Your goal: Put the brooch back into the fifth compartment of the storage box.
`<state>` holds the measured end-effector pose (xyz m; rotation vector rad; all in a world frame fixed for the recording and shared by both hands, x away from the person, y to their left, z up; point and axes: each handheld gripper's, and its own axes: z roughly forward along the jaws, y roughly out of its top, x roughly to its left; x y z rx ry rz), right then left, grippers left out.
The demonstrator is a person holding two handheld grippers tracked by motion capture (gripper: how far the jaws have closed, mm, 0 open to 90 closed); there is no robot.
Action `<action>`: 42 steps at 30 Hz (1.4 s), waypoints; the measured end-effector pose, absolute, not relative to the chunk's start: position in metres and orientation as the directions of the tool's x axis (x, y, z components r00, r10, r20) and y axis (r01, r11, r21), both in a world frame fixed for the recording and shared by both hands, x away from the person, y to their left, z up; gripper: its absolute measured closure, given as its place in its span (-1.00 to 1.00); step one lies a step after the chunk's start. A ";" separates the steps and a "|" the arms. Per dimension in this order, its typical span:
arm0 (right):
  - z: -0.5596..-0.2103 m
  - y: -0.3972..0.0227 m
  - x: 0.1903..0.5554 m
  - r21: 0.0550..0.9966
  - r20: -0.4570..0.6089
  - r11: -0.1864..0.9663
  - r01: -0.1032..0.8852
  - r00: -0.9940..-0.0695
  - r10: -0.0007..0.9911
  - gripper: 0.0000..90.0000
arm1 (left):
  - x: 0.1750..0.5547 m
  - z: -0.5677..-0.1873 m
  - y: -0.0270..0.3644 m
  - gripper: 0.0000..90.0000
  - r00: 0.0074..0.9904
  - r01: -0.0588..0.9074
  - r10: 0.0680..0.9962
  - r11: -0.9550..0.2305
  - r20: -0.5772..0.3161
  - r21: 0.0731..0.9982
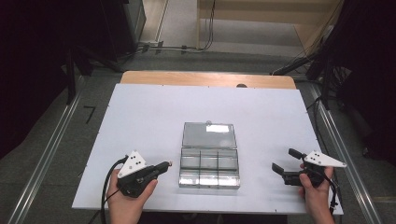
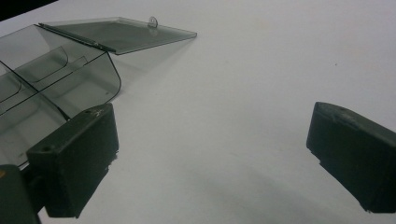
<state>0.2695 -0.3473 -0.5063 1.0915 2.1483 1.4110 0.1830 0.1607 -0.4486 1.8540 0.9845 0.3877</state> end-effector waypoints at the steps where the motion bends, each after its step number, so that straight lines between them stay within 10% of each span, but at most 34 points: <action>1: -0.506 -0.347 0.270 0.887 0.120 0.209 0.411 -0.643 0.756 -0.98 | 0.183 -0.448 0.160 1.00 0.626 0.460 0.766 -0.211 -0.146 0.862; 42: -0.507 -0.347 0.270 0.888 0.120 0.210 0.410 -0.646 0.753 -0.98 | 0.191 -0.457 0.116 1.00 0.689 0.447 0.711 -0.267 -0.138 0.853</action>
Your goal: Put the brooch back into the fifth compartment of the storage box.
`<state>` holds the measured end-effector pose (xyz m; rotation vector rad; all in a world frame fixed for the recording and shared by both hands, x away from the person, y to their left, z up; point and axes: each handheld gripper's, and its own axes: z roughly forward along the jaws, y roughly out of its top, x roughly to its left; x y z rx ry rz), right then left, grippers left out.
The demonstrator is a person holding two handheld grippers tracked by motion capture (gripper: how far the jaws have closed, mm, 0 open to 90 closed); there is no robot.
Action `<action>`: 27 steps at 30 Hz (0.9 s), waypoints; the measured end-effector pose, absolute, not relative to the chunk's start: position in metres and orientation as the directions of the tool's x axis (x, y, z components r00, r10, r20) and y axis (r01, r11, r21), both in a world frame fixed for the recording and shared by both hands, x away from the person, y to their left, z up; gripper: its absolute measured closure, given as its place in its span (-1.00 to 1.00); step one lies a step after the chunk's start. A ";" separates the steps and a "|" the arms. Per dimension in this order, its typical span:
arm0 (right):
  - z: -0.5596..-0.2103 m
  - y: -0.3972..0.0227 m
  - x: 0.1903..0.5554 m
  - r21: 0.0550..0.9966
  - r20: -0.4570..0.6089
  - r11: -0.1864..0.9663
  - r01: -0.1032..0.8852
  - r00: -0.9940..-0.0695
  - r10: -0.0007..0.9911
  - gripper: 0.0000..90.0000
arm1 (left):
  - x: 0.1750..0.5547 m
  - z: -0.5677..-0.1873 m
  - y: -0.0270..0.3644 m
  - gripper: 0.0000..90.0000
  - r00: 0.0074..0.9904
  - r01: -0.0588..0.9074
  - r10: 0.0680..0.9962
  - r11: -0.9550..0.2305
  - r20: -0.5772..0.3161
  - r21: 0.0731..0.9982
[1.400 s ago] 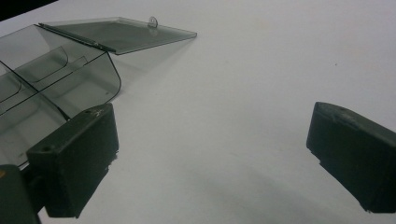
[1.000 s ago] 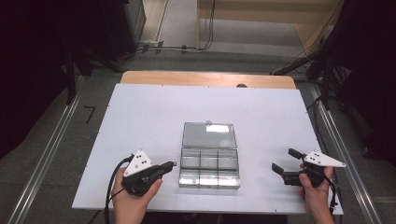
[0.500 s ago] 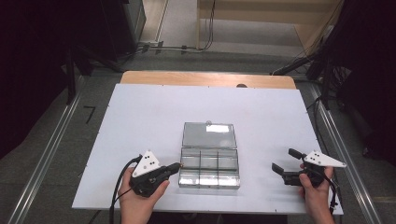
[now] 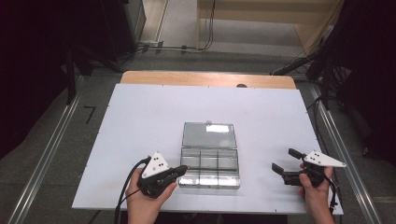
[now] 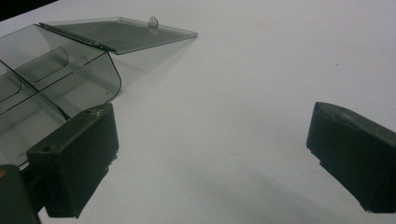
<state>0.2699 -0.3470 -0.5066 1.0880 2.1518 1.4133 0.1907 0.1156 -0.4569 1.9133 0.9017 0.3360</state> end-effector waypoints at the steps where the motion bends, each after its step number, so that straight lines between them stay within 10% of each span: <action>1: -0.507 -0.347 0.270 0.888 0.119 0.211 0.409 -0.647 0.754 -0.98 | 0.191 -0.457 0.115 1.00 0.691 0.448 0.710 -0.272 -0.137 0.851; 27: -0.507 -0.346 0.270 0.887 0.116 0.214 0.409 -0.646 0.755 -0.98 | 0.196 -0.473 0.082 1.00 0.741 0.455 0.654 -0.327 -0.149 0.829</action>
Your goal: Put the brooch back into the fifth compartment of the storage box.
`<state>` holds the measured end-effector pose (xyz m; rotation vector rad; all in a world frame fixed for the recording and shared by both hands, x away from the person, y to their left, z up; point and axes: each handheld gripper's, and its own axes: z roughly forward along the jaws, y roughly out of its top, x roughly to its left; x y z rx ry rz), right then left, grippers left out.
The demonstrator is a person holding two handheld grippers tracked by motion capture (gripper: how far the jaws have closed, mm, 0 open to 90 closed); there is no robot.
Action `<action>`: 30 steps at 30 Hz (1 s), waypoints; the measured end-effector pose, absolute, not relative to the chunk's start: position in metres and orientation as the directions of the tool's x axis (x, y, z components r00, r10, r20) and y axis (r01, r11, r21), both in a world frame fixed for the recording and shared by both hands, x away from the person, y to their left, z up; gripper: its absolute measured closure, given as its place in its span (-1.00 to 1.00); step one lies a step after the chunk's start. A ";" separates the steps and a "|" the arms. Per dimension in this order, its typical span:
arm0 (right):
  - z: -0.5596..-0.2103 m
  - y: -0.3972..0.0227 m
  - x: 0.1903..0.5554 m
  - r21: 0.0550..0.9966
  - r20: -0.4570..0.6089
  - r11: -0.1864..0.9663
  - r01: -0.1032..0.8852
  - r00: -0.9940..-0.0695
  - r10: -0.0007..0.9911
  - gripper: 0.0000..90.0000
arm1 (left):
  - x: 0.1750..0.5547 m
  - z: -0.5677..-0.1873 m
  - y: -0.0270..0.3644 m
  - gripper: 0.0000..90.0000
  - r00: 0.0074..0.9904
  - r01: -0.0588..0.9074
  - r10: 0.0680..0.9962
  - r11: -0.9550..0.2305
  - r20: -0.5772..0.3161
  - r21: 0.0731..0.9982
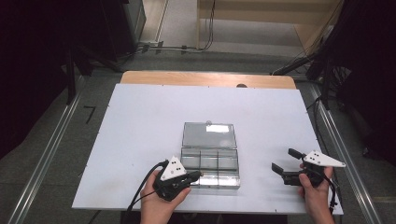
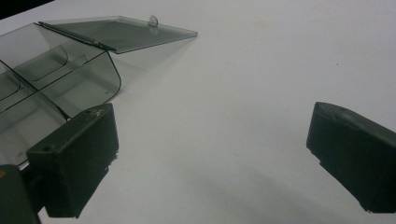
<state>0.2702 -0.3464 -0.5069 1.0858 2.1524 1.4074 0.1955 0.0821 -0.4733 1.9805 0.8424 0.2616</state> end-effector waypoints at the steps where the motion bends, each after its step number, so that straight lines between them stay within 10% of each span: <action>1: -0.507 -0.346 0.270 0.887 0.116 0.214 0.408 -0.646 0.754 -0.98 | 0.196 -0.474 0.080 1.00 0.744 0.456 0.651 -0.331 -0.149 0.826; 30: -0.507 -0.347 0.270 0.888 0.123 0.208 0.411 -0.645 0.754 -0.98 | 0.212 -0.493 0.060 0.76 0.708 0.521 0.676 -0.303 -0.206 0.798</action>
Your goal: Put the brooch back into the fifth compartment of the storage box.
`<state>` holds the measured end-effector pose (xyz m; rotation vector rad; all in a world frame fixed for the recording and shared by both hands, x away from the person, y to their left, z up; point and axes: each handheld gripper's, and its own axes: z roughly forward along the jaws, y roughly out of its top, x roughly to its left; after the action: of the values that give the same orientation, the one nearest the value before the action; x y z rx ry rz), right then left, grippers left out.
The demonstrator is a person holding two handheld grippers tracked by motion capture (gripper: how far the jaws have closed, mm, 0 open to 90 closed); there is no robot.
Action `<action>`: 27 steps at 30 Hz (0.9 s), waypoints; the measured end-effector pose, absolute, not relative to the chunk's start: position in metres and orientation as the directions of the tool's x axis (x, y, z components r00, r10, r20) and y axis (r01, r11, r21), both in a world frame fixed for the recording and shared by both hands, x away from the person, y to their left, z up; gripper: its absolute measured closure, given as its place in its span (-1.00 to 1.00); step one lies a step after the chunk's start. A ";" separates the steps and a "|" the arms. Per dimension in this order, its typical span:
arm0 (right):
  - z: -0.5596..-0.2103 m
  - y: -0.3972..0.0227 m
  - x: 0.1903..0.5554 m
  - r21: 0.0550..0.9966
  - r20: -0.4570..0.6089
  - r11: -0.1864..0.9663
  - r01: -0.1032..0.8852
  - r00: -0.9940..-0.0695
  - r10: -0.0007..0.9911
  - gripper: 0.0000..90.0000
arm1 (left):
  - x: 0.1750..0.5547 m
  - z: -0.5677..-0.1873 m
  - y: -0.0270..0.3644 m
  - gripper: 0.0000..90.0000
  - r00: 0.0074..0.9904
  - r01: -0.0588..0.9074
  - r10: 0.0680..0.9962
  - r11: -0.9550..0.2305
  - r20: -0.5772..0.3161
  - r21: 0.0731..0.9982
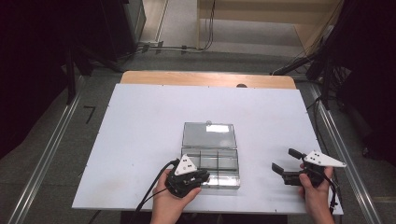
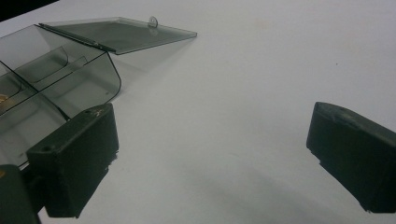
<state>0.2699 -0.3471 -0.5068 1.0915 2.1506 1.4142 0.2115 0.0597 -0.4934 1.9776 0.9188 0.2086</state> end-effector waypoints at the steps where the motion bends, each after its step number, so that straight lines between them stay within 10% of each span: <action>1: -0.507 -0.347 0.270 0.887 0.122 0.209 0.411 -0.646 0.754 -0.98 | 0.212 -0.493 0.060 0.72 0.709 0.522 0.672 -0.296 -0.215 0.800; 12: -0.505 -0.348 0.270 0.885 0.119 0.218 0.412 -0.651 0.749 -0.99 | 0.218 -0.476 0.076 0.02 0.739 0.491 0.620 -0.228 -0.264 0.841; 27: -0.502 -0.345 0.270 0.876 0.122 0.237 0.420 -0.669 0.734 -1.00 | 0.246 -0.461 0.097 -0.42 0.735 0.464 0.627 -0.188 -0.258 0.866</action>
<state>0.2703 -0.3454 -0.5021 1.0700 2.2004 1.4039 0.2456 0.0973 -0.4608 1.8315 0.8497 0.1840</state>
